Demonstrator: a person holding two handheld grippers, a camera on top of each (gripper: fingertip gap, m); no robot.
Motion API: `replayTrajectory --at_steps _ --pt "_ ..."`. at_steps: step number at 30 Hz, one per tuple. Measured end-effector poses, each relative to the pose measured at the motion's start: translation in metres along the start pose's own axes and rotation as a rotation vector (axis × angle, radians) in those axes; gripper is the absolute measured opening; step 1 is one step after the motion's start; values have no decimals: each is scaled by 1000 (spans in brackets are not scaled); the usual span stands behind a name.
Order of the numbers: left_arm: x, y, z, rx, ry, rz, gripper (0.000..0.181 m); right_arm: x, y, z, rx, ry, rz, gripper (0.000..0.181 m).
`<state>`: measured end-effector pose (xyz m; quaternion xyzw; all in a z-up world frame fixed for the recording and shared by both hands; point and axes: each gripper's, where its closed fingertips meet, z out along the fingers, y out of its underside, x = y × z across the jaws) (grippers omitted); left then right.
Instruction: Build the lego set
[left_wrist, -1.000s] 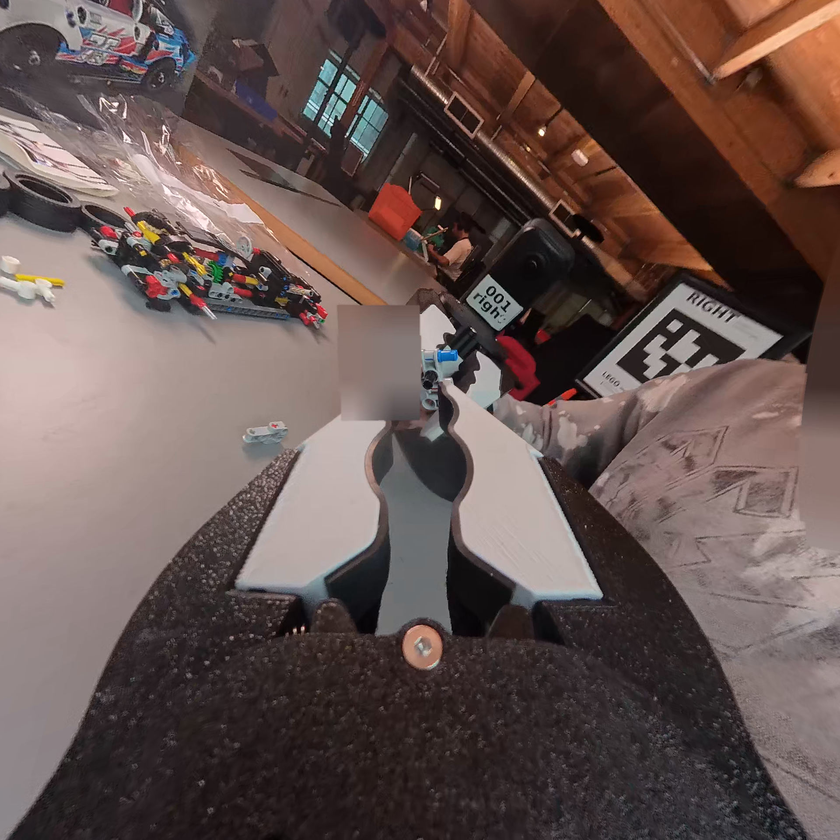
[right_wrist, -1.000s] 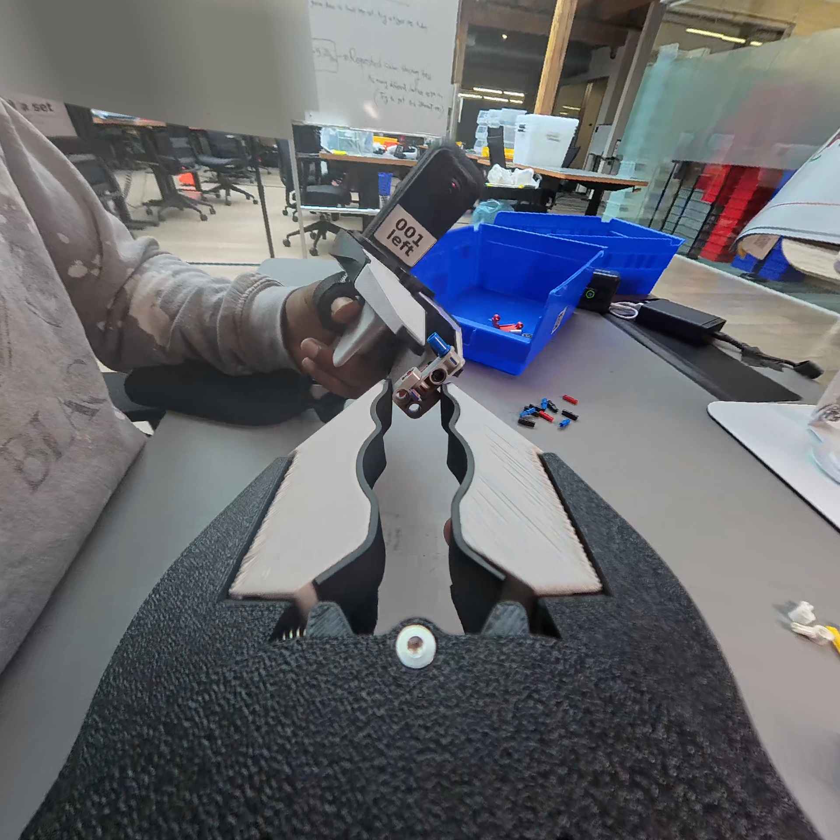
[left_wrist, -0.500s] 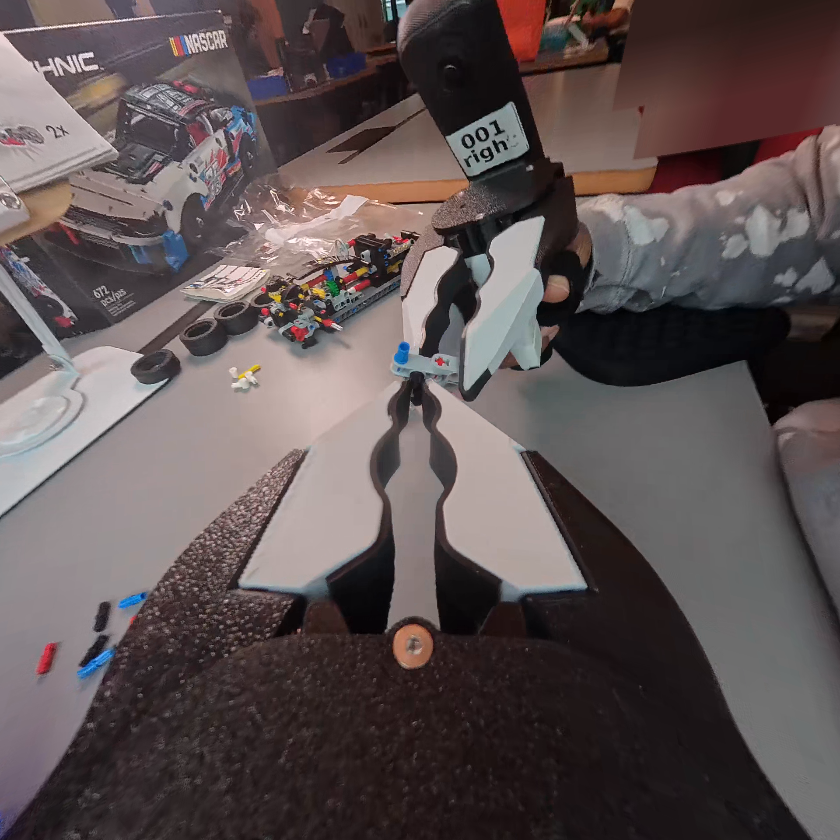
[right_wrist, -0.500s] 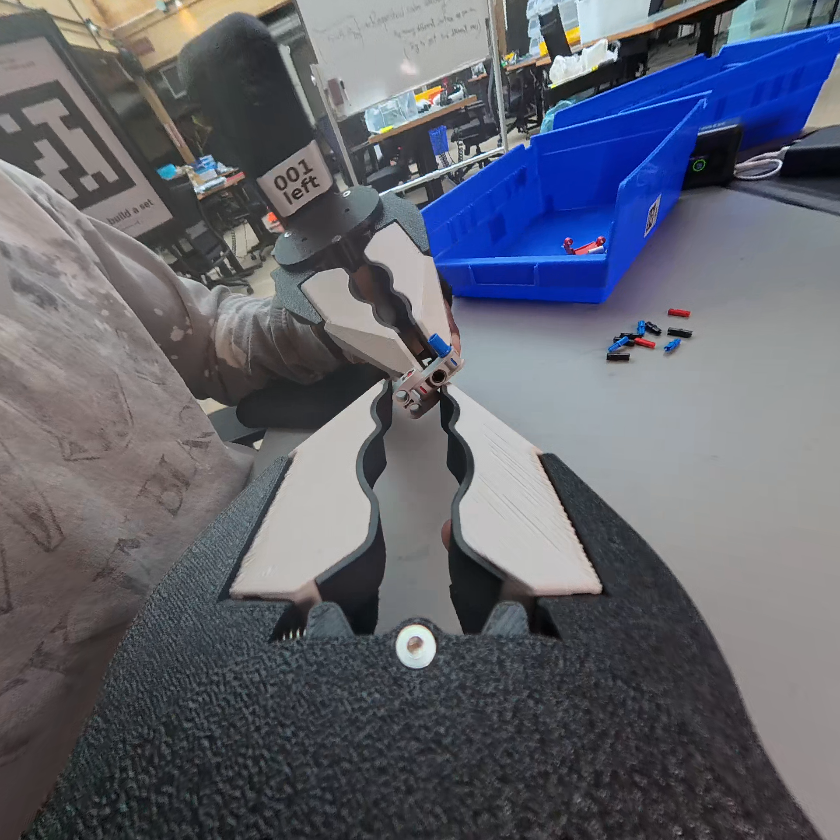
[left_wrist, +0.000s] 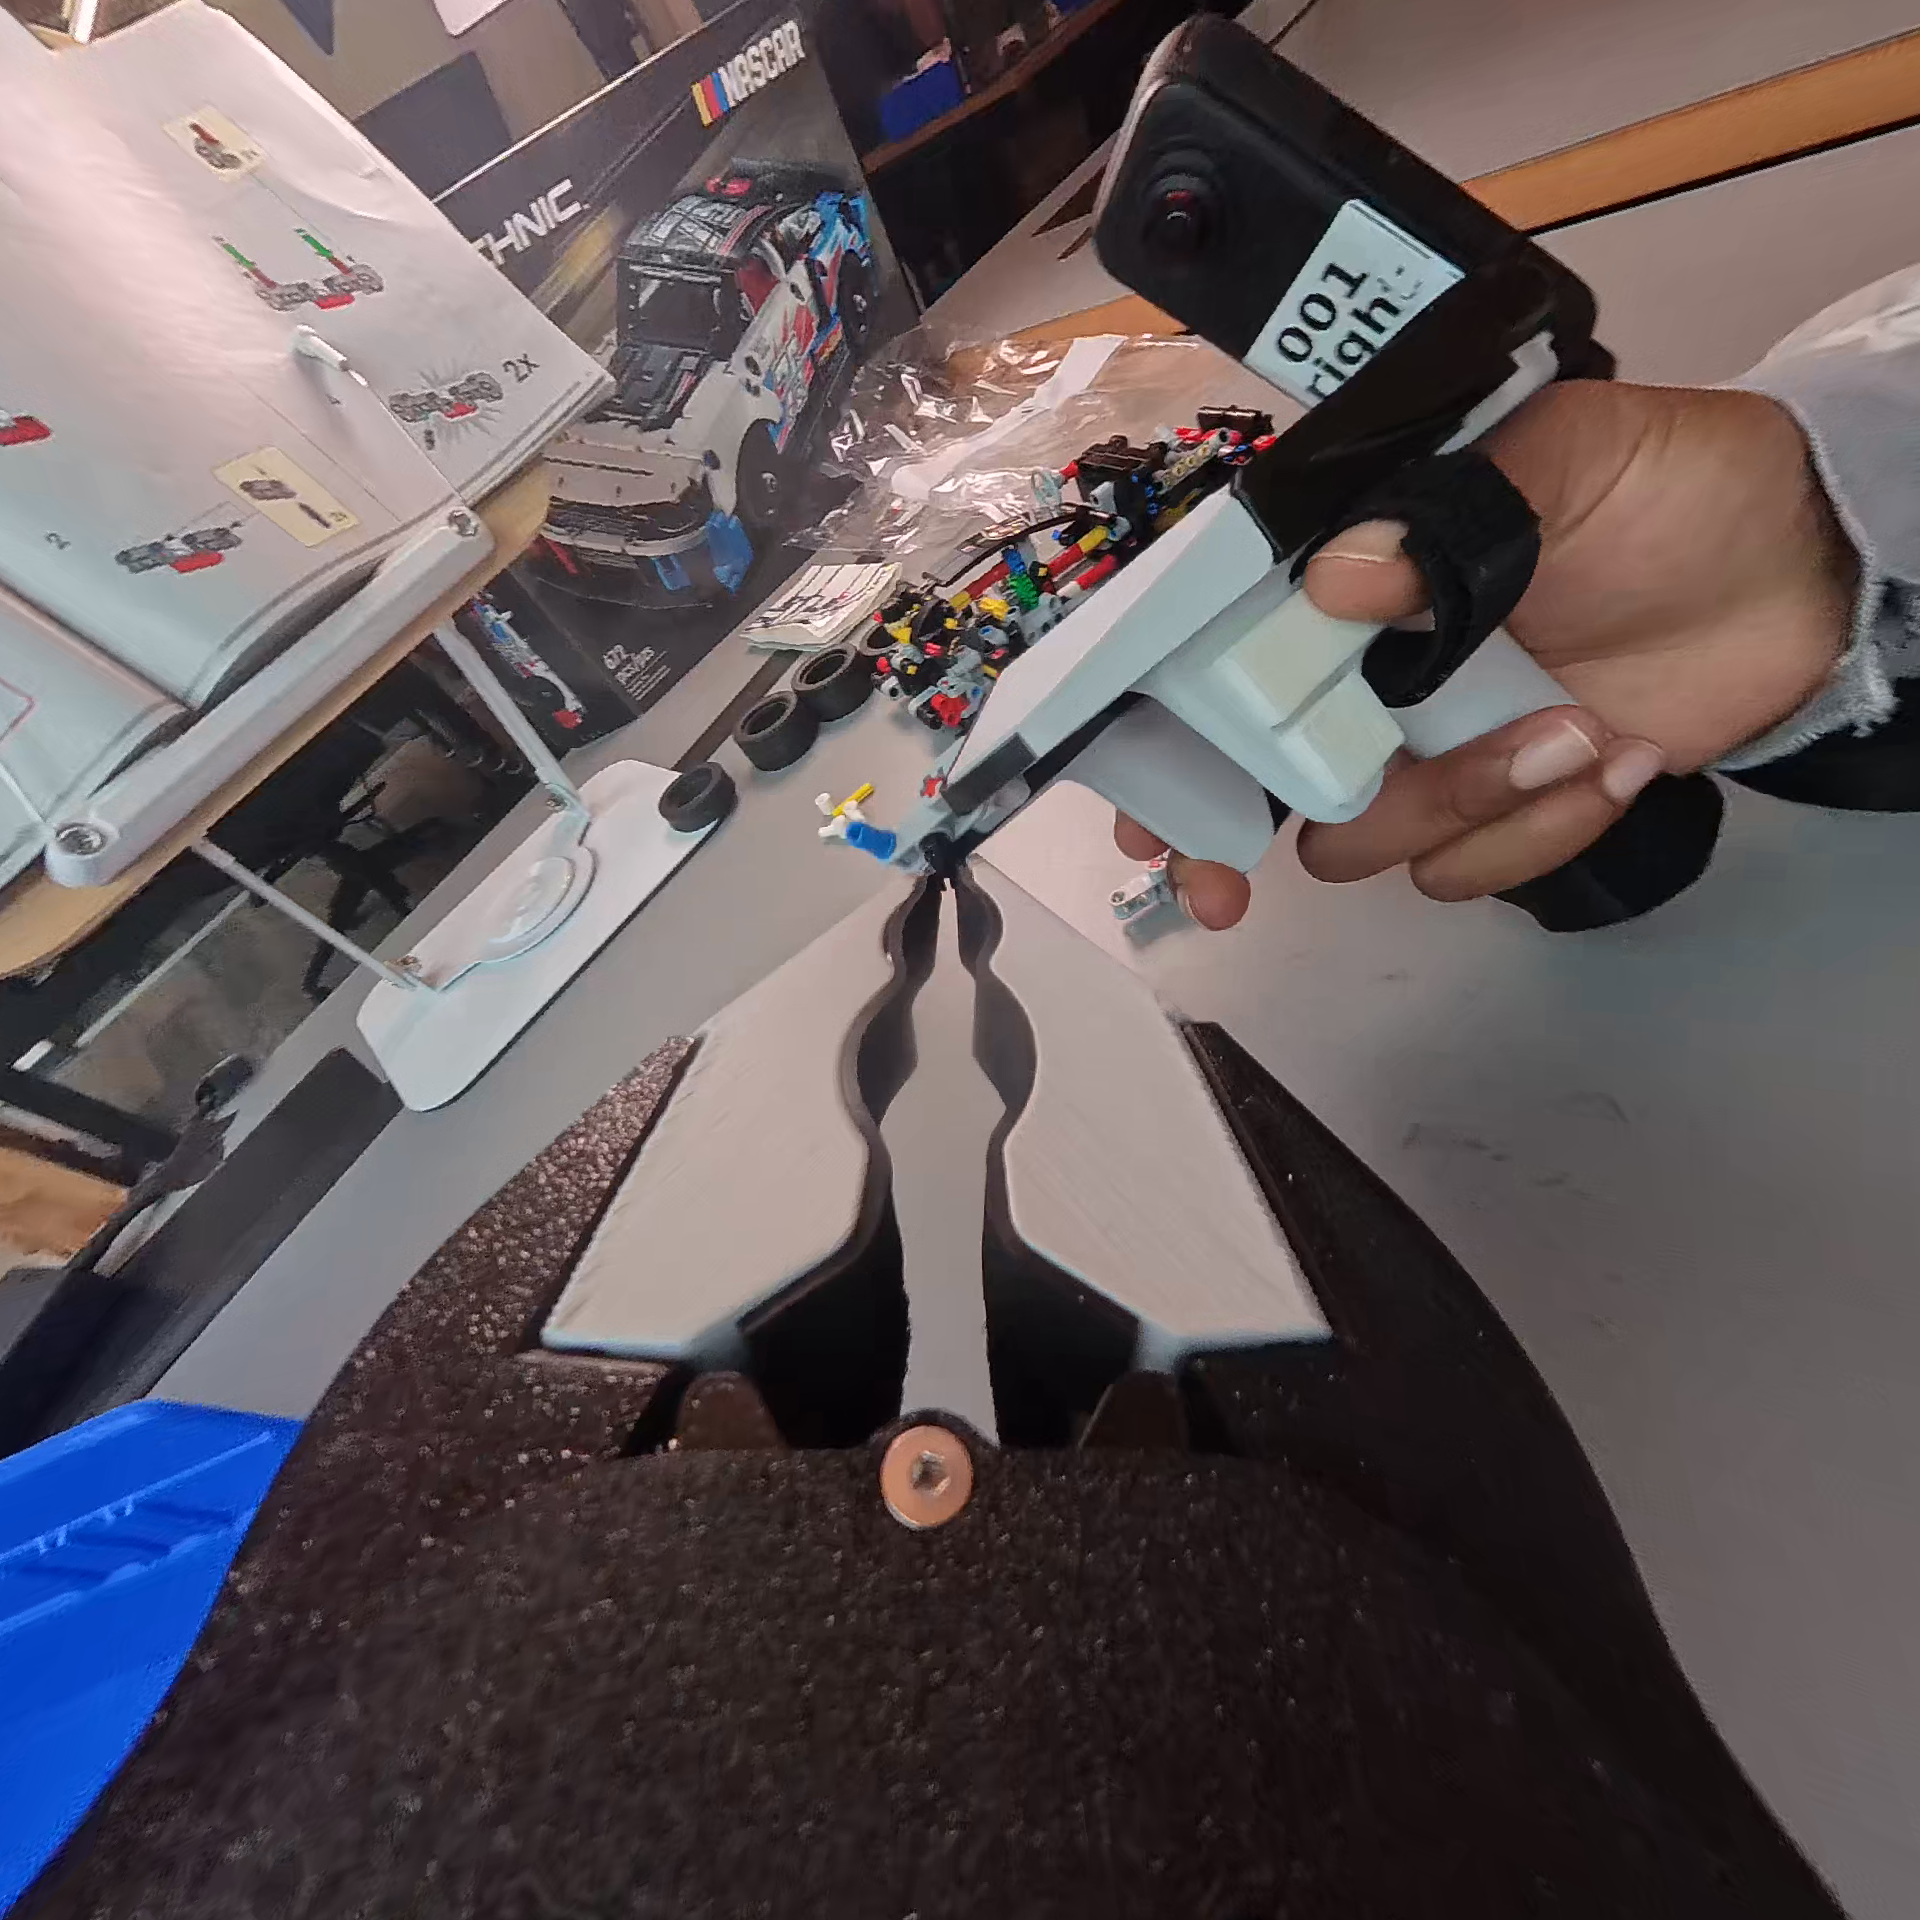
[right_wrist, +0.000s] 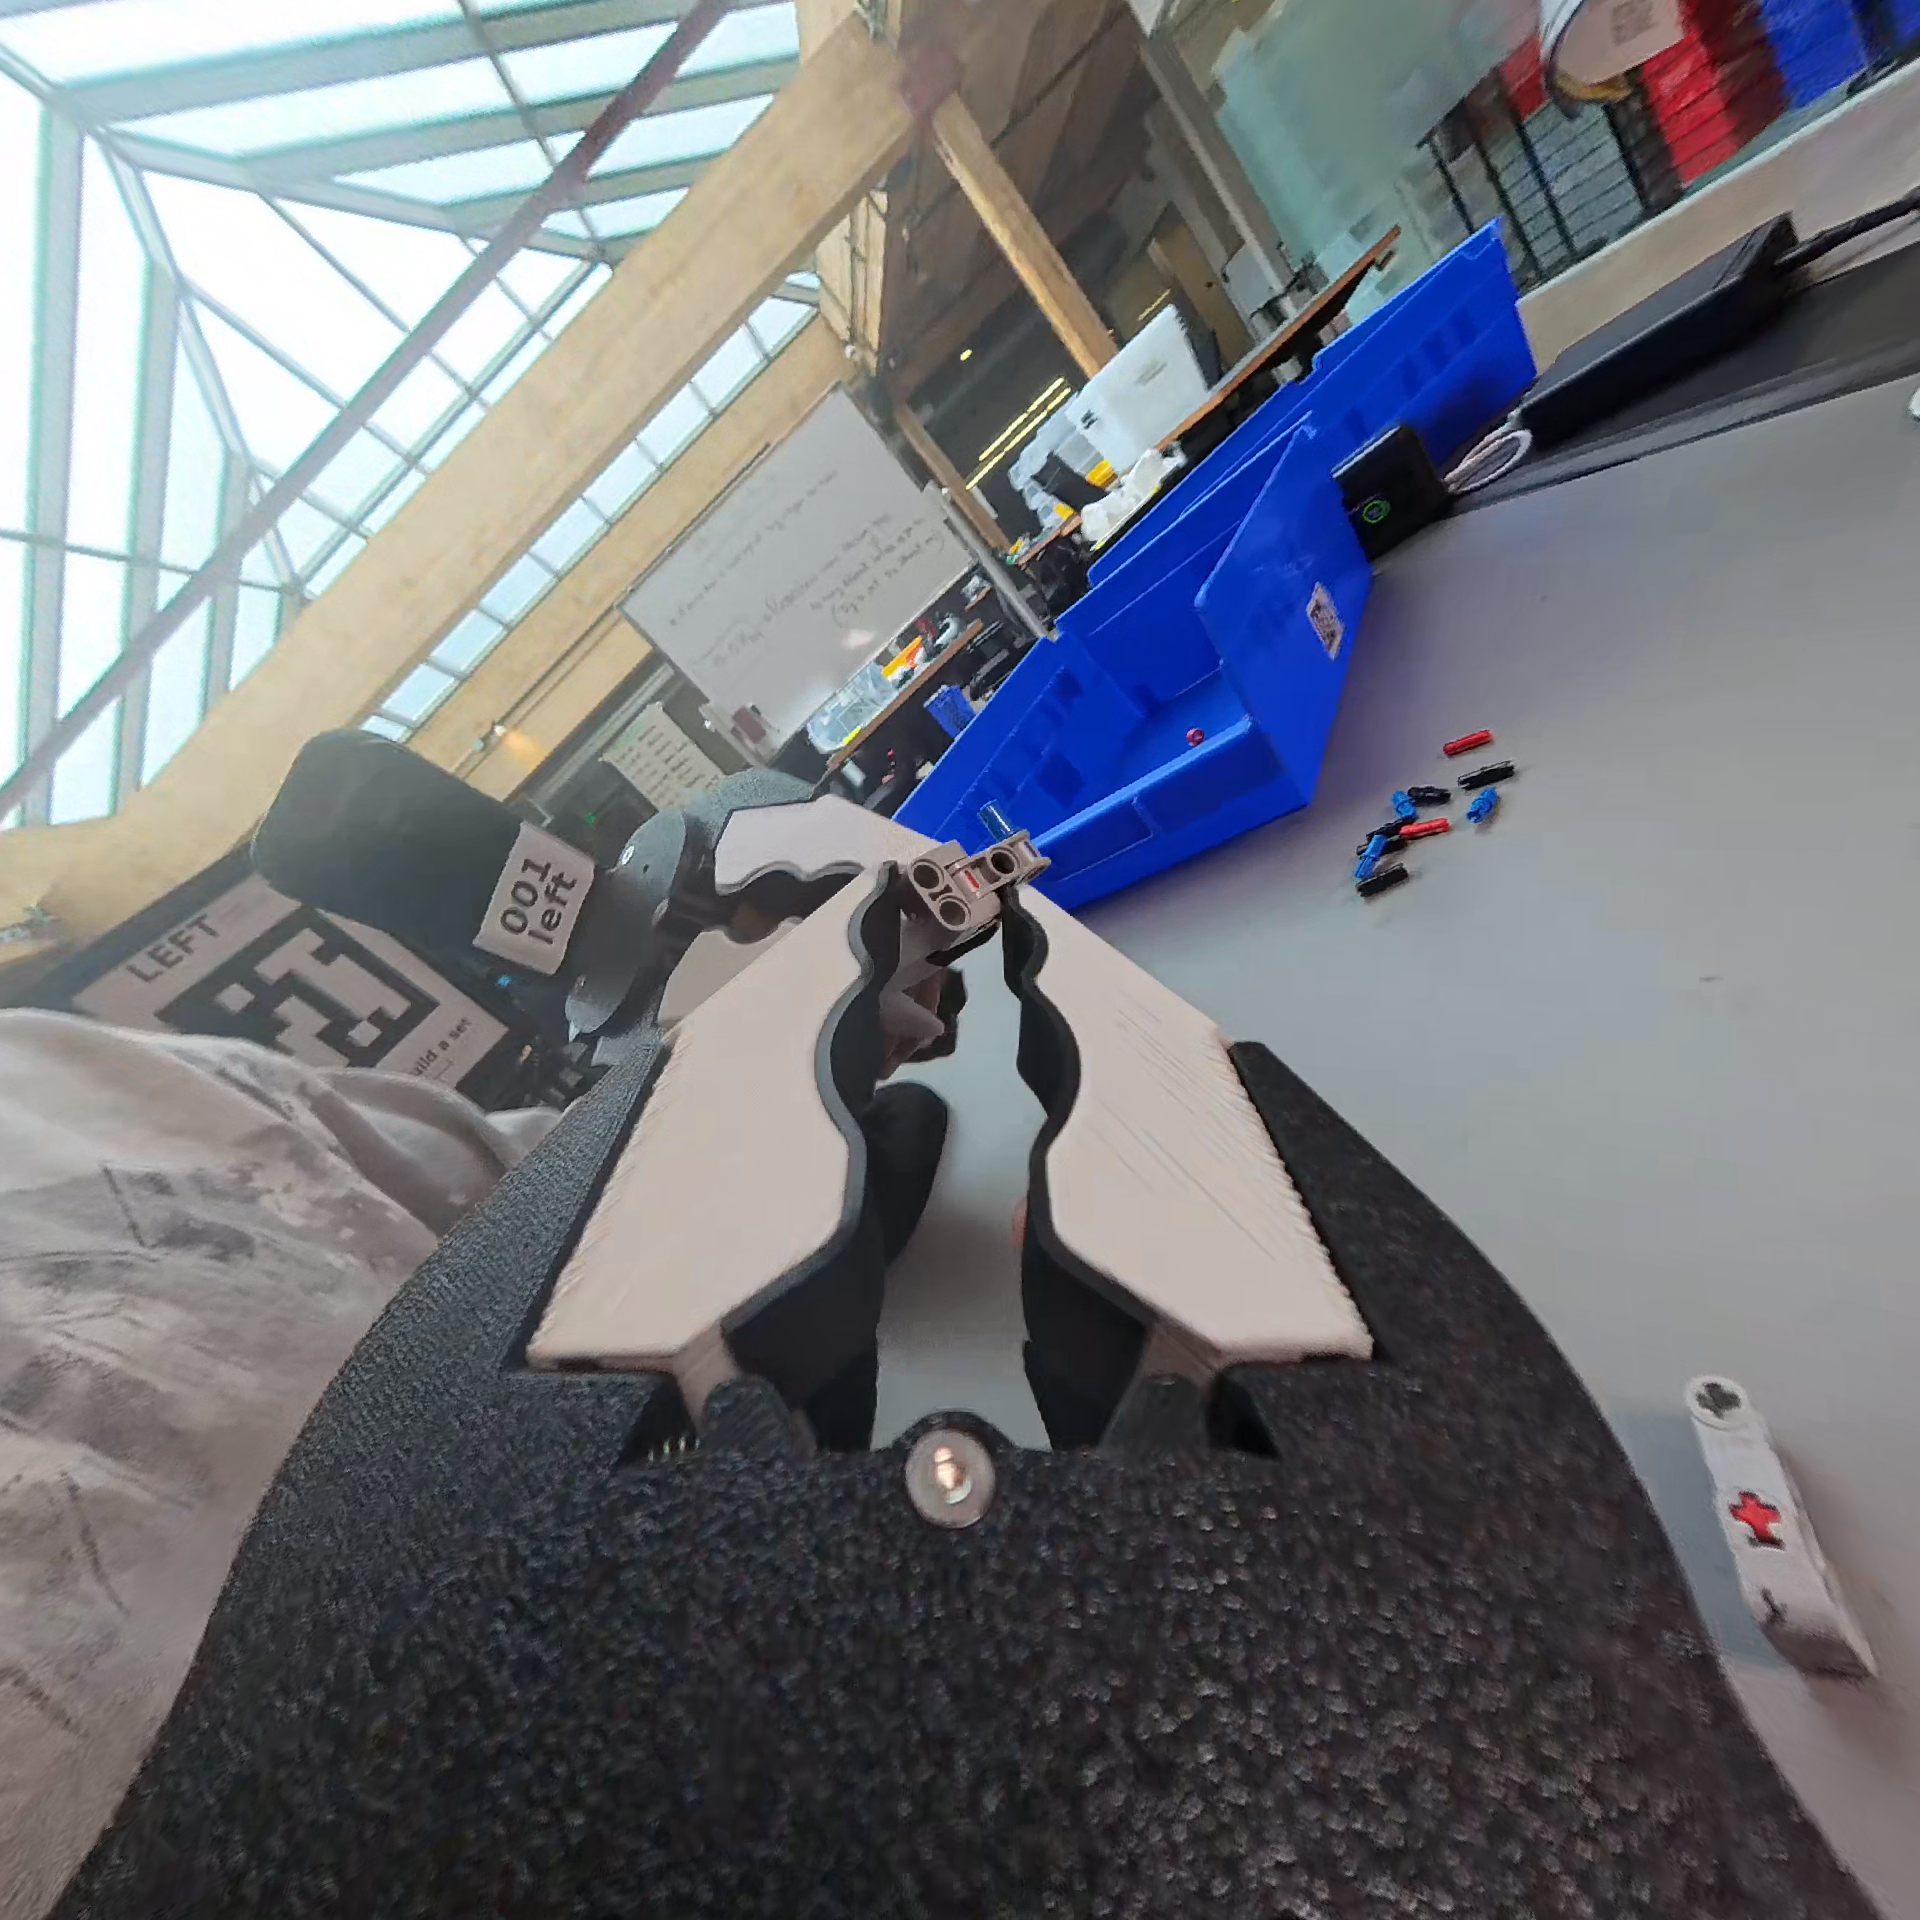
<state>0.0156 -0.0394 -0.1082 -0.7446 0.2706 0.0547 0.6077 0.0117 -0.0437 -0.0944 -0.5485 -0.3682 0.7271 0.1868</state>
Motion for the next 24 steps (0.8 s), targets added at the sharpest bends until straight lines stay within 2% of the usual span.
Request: replayTrajectory --at_steps 1,3,7,11,15,19,21,24 --pt "0 -2 -2 13 -5 -2 1 15 -16 -6 91 90 13 16" --pt "4 -6 -6 22 -14 -19 1 43 -48 -32 218 181 37 16" --pt "-3 2 1 -11 -2 -99 2 21 -39 -26 150 174 -160 16" --pt "-32 53 9 -179 -52 -268 3 24 -35 -21 68 183 -230 17" --pt "-74 104 8 -304 -200 -411 4 28 -9 -17 -104 197 -355 18" --pt "-98 135 12 -392 -246 -516 5 22 10 -11 -207 177 -502 18" --pt "-100 137 14 -392 -240 -551 16 20 17 -9 -235 173 -557 18" --pt "-93 110 14 -259 -183 -594 32 23 22 -10 -273 205 -660 18"
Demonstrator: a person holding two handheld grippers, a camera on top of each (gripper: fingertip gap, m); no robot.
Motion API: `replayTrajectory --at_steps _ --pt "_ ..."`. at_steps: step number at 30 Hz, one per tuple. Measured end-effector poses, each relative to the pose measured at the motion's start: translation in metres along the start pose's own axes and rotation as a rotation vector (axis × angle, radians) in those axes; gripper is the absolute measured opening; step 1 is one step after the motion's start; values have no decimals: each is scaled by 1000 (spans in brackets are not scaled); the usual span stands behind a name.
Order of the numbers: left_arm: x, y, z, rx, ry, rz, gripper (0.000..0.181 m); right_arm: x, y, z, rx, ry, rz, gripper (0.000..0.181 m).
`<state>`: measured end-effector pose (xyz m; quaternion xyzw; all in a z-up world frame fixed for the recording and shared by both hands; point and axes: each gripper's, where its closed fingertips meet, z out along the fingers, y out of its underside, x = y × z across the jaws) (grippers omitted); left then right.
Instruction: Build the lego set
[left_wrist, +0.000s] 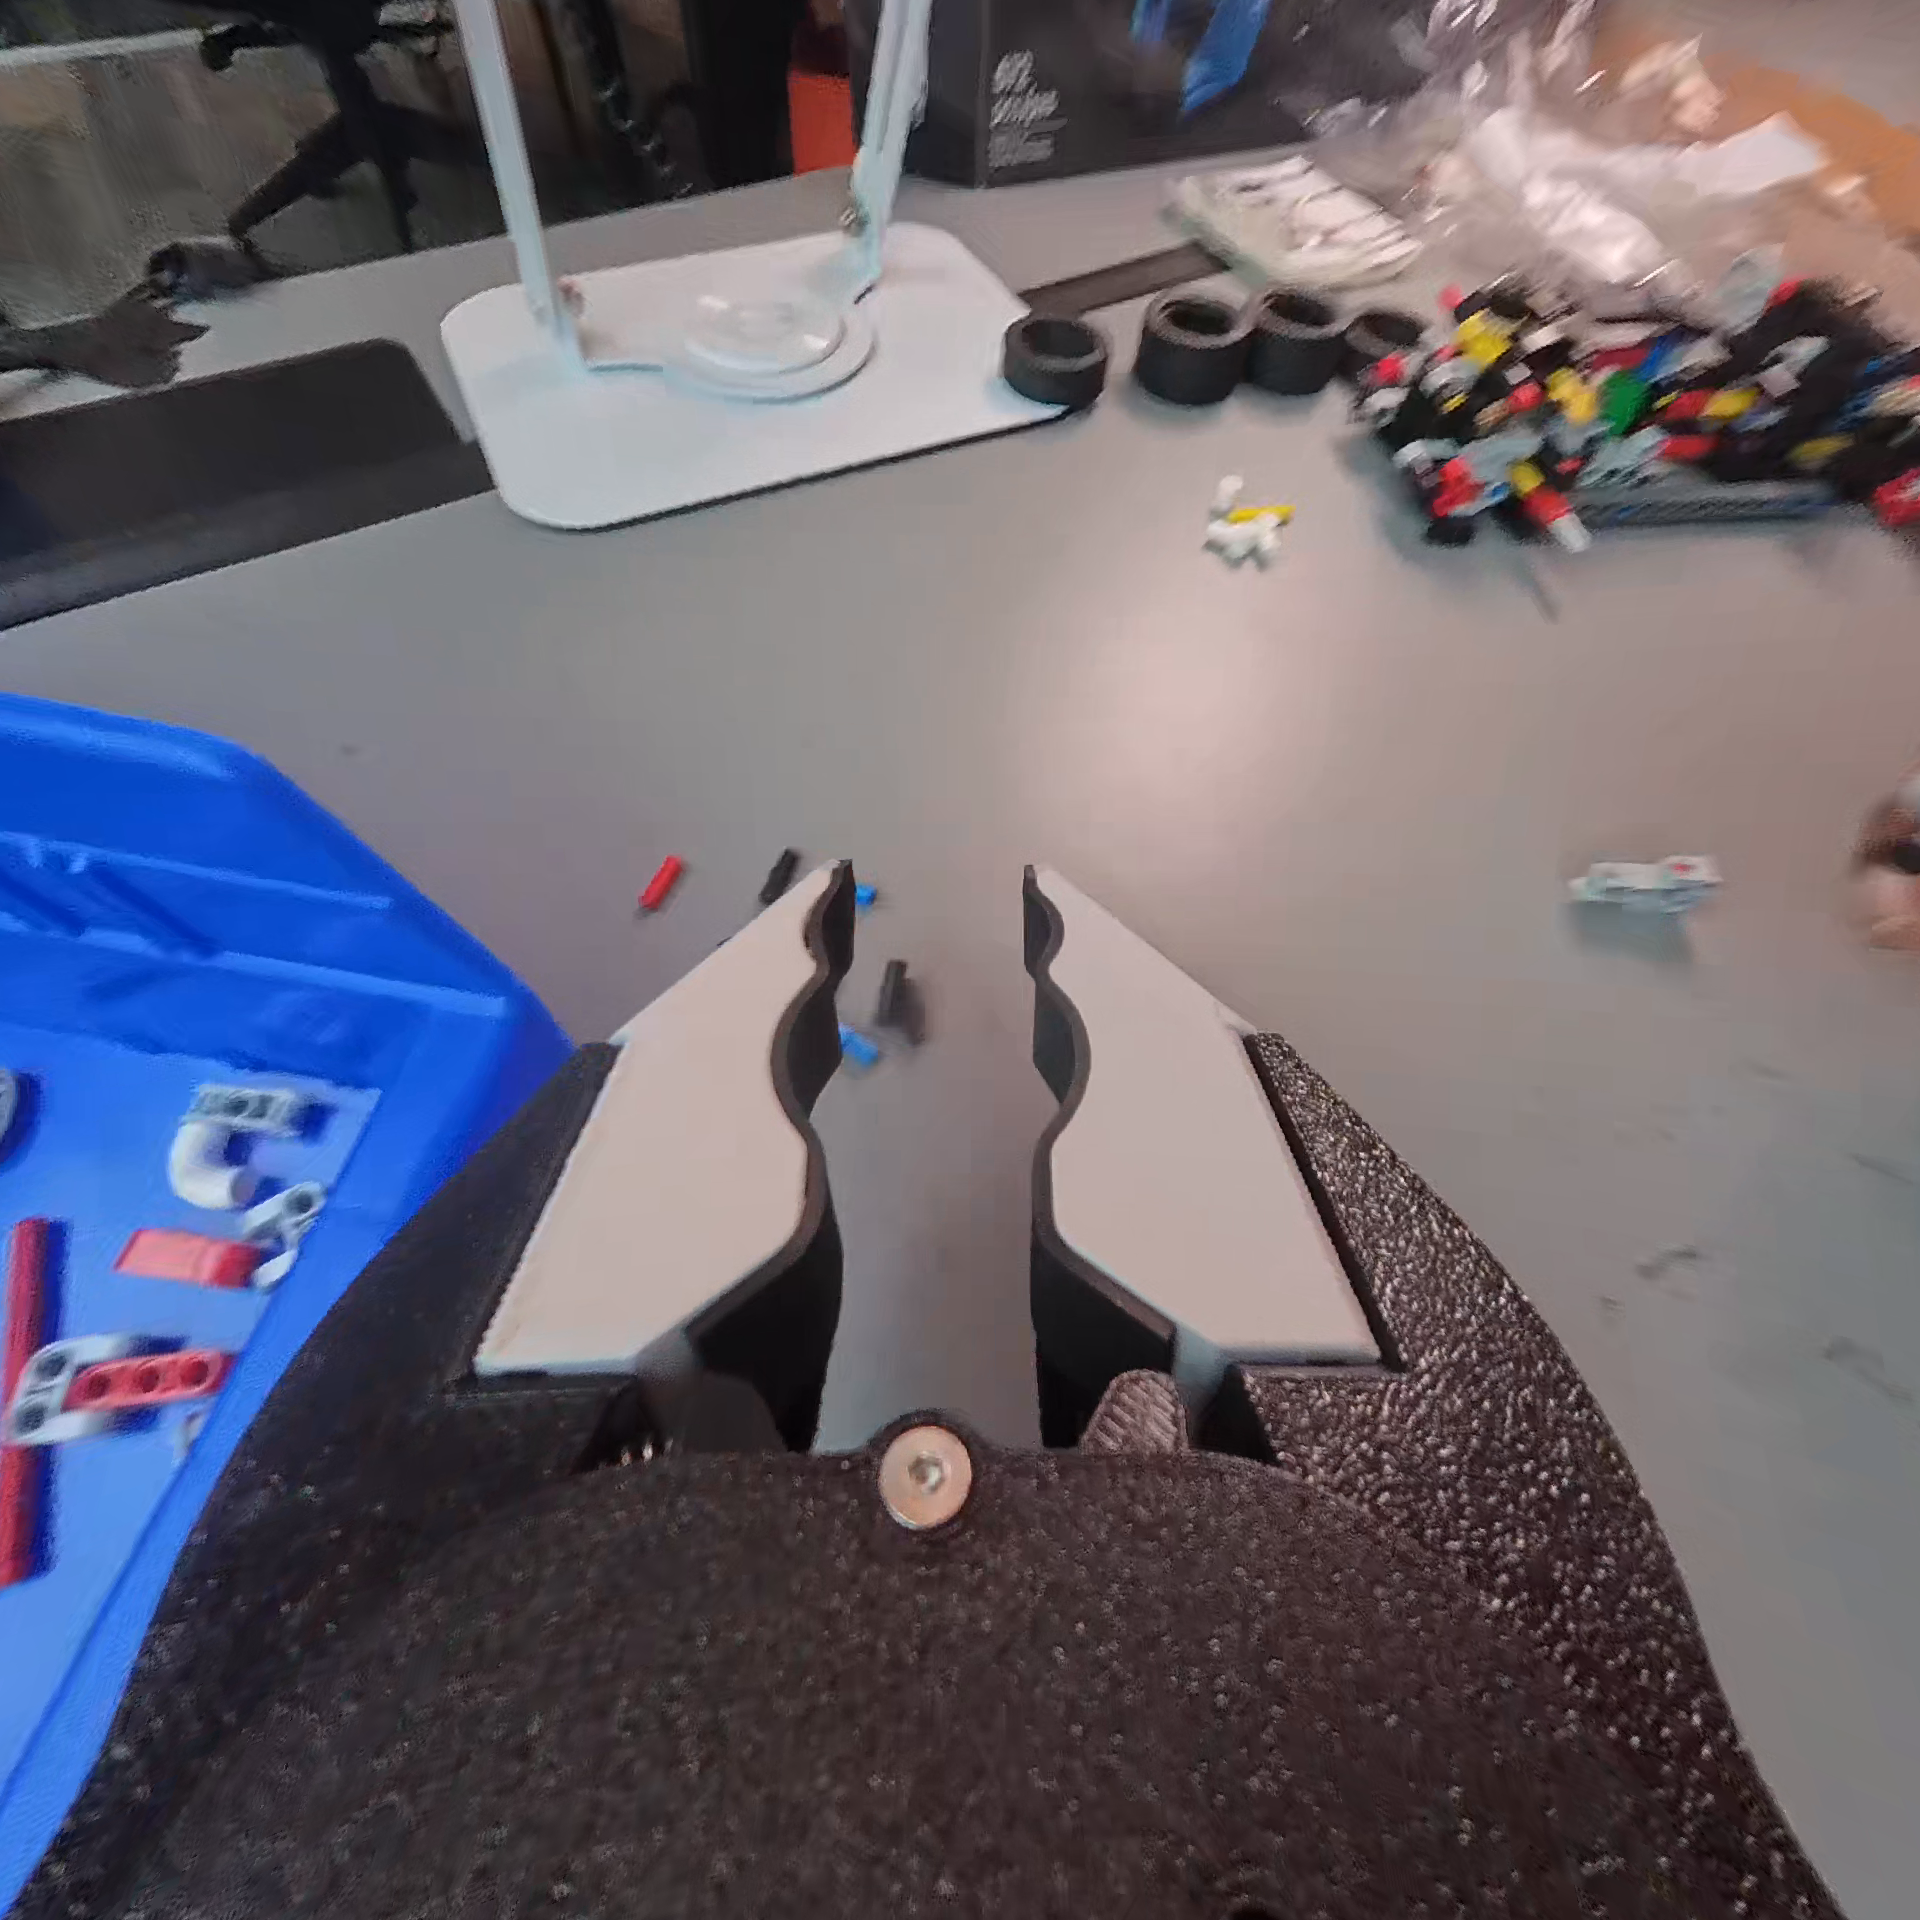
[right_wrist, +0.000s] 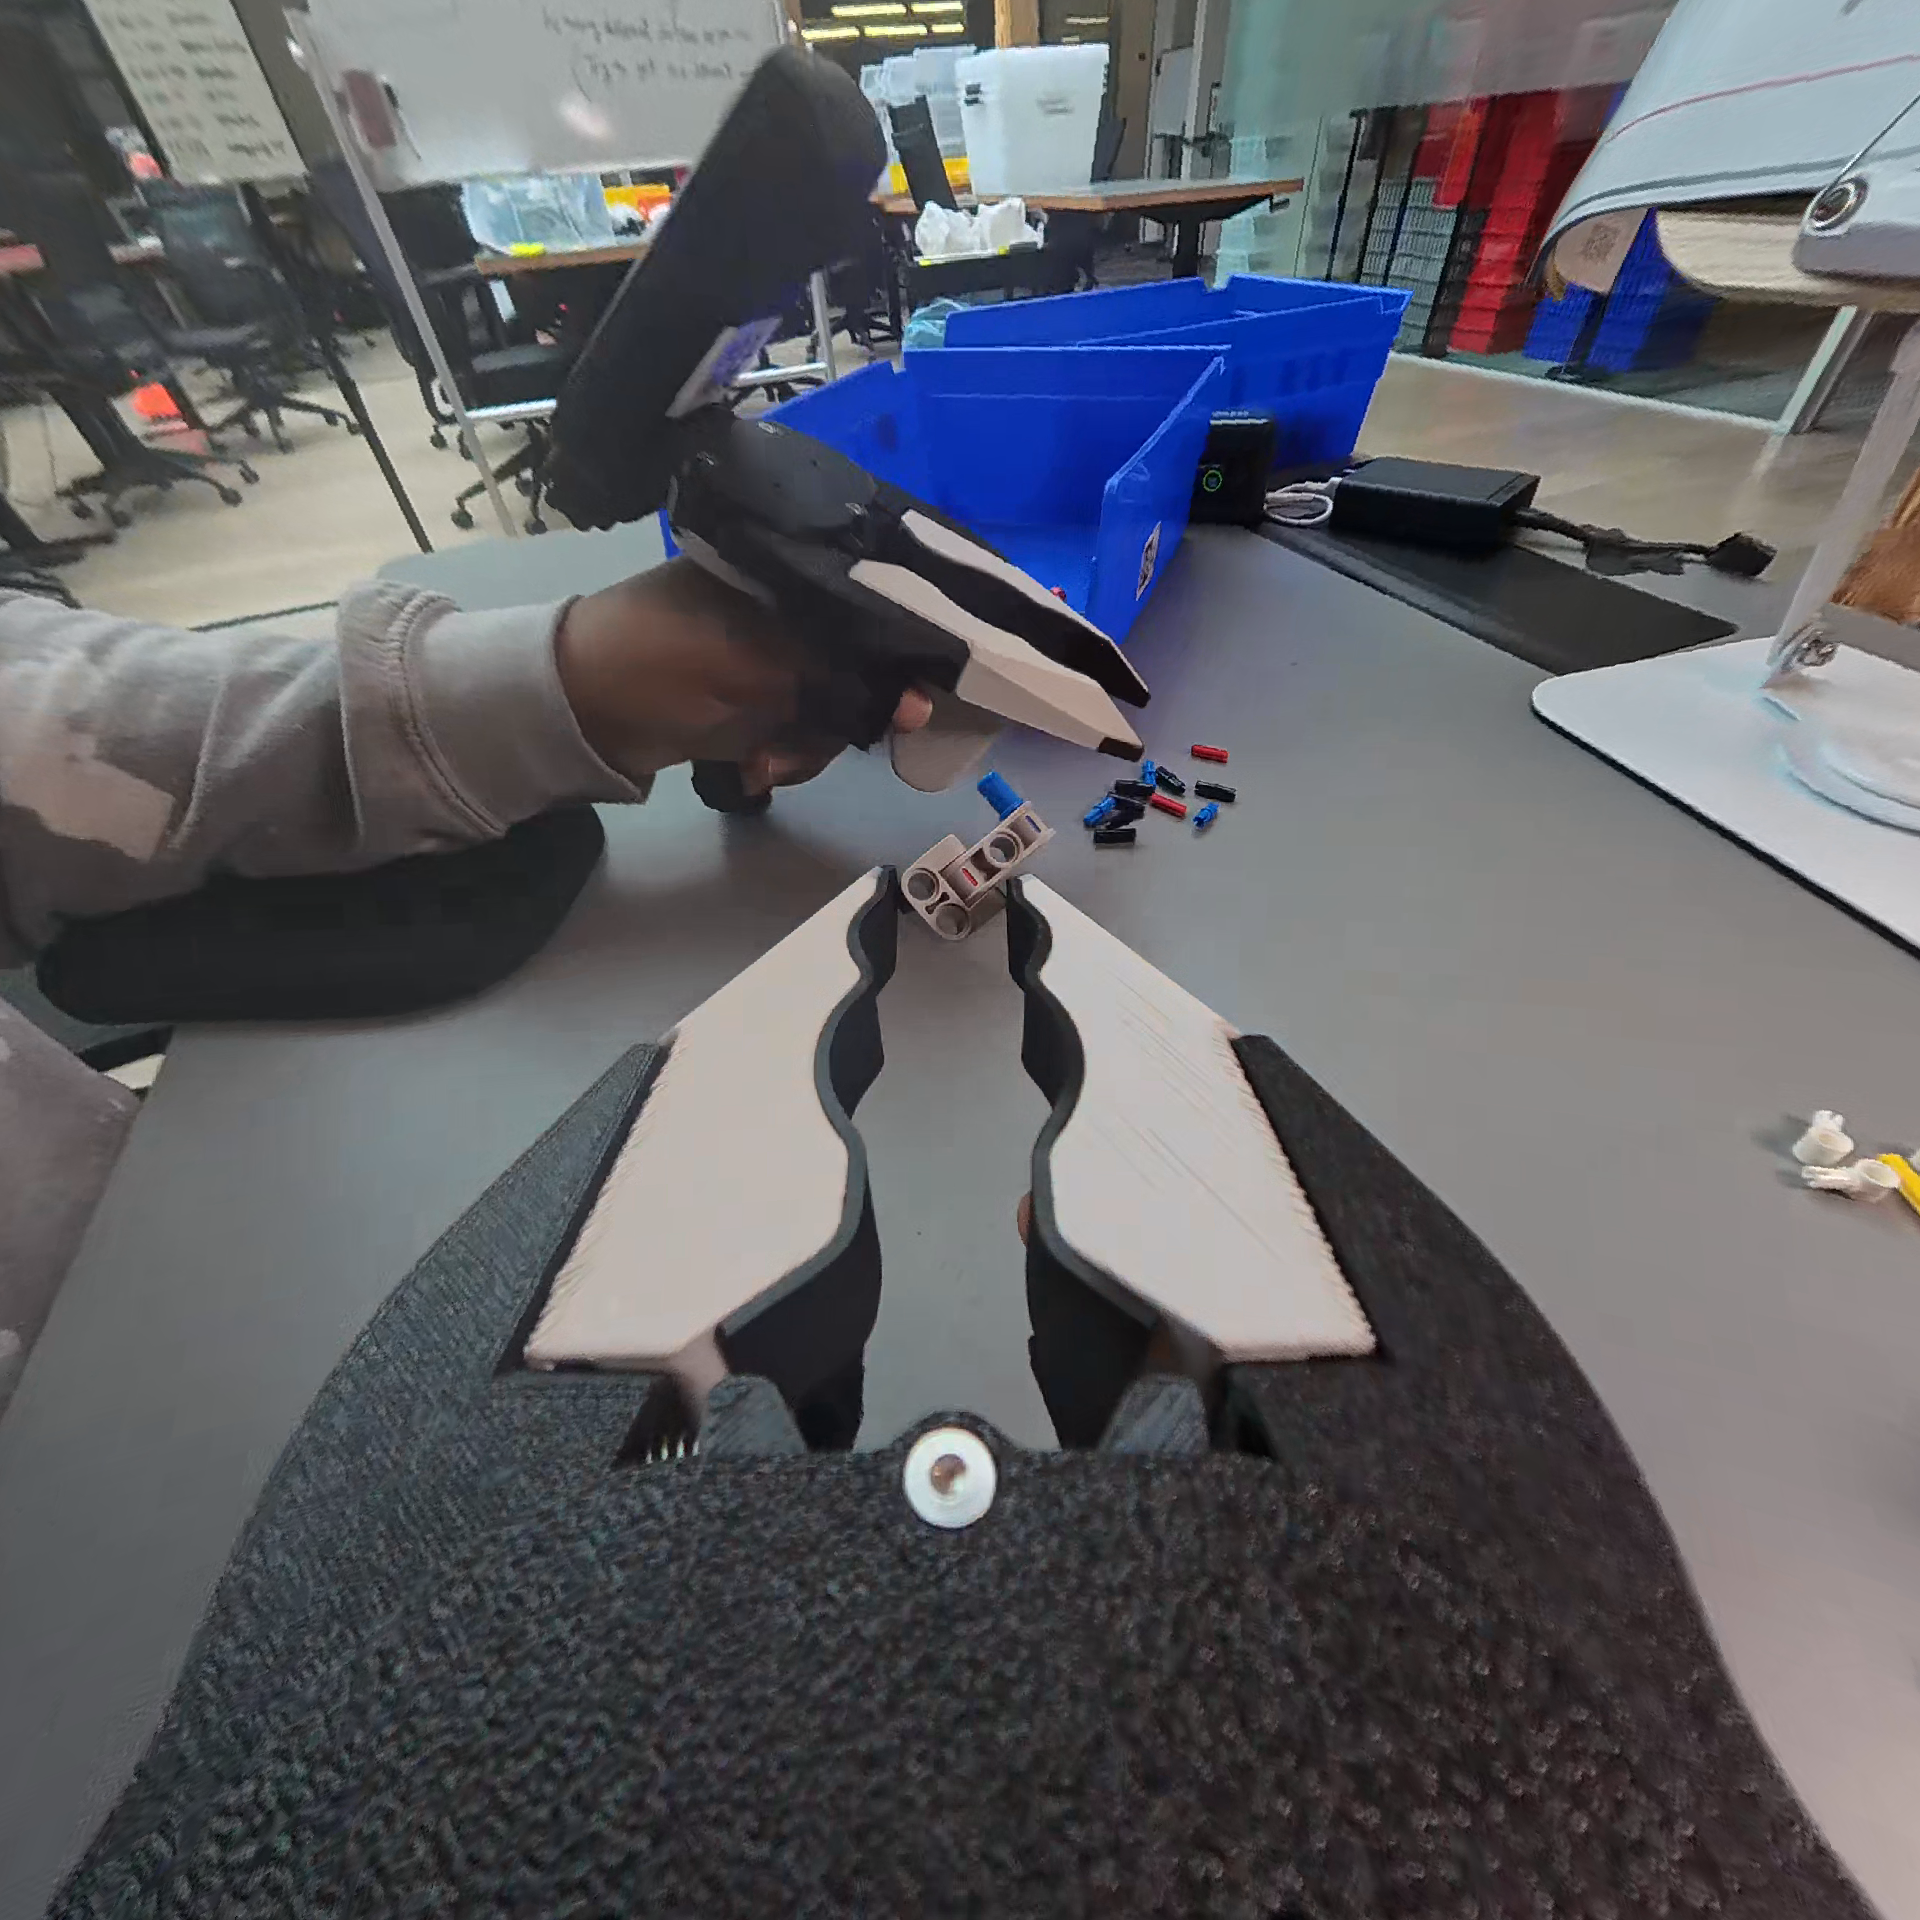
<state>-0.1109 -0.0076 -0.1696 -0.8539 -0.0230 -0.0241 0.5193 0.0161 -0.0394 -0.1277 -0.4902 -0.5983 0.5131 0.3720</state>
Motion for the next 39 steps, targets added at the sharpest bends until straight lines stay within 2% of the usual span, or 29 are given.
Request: replayTrajectory --at_steps 3,5,9,11,14,24,26,28,30,32,34,36,39 --pt "56 -21 -18 113 321 -112 28 8 4 1 -34 84 -139 18" --pt "86 -27 -29 135 515 -225 26 14 8 1 -67 155 -256 18" --pt "122 -26 -34 84 720 -349 21 23 16 4 -153 302 -522 18" --pt "122 -24 -29 64 713 -390 17 25 19 6 -183 343 -591 18" --pt "118 -24 -27 63 717 -431 1 26 14 5 -169 381 -653 18" --pt "124 -26 -33 69 781 -458 3 20 7 5 -179 445 -879 18" --pt "126 -28 -37 85 793 -427 2 18 4 4 -154 436 -864 18" --pt "128 -31 -44 118 798 -348 2 9 -2 3 -71 357 -746 19" --pt "132 -36 -54 166 814 -247 2 -5 -9 1 19 172 -477 31" --pt "141 -39 -67 221 835 -116 2 -18 -22 -7 117 -27 -183 35" --pt "149 -40 -76 259 841 -12 2 -23 -33 -17 182 -163 2 25" --pt "156 -38 -81 267 852 45 2 -27 -32 -21 183 -239 53 14" --pt "164 -33 -86 263 880 93 2 -40 -28 -24 164 -310 42 8"
